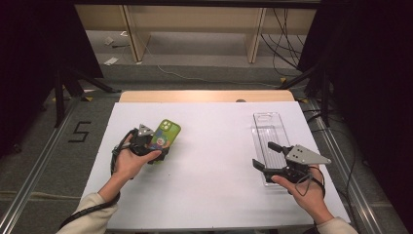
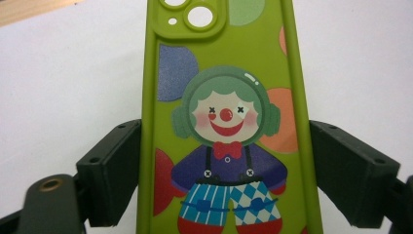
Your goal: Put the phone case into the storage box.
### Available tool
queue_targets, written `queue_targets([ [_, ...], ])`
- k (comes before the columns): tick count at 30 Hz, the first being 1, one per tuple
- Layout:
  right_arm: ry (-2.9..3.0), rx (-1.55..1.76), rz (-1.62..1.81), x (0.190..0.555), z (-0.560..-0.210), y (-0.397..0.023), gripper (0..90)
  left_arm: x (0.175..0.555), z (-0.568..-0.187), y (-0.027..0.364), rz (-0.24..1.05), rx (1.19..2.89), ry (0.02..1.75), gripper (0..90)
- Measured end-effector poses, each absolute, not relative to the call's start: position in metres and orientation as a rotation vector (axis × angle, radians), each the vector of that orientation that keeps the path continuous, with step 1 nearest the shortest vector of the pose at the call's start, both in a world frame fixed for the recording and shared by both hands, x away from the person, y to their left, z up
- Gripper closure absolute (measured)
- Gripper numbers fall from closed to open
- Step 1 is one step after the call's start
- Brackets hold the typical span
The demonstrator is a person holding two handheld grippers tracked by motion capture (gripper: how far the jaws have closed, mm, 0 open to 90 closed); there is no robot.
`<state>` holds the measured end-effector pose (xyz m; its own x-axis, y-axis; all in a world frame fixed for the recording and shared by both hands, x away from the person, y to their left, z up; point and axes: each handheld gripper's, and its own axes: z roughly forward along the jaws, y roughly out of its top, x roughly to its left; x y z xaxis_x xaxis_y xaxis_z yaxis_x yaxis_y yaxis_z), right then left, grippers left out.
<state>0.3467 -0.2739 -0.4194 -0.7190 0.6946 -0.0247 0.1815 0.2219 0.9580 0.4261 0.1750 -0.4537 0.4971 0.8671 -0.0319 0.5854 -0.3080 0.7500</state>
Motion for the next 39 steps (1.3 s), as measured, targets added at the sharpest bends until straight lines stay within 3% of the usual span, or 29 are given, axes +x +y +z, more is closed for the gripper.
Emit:
queue_targets([
  [12,2.007,0.851,1.559,0.36,-0.414,-0.265,16.4,0.414,-0.446,0.16,0.497,1.982,1.135,16.2],
  [39,2.049,0.846,1.621,0.406,-0.406,-0.203,16.3,0.389,-0.433,0.122,0.479,1.982,0.983,16.3],
])
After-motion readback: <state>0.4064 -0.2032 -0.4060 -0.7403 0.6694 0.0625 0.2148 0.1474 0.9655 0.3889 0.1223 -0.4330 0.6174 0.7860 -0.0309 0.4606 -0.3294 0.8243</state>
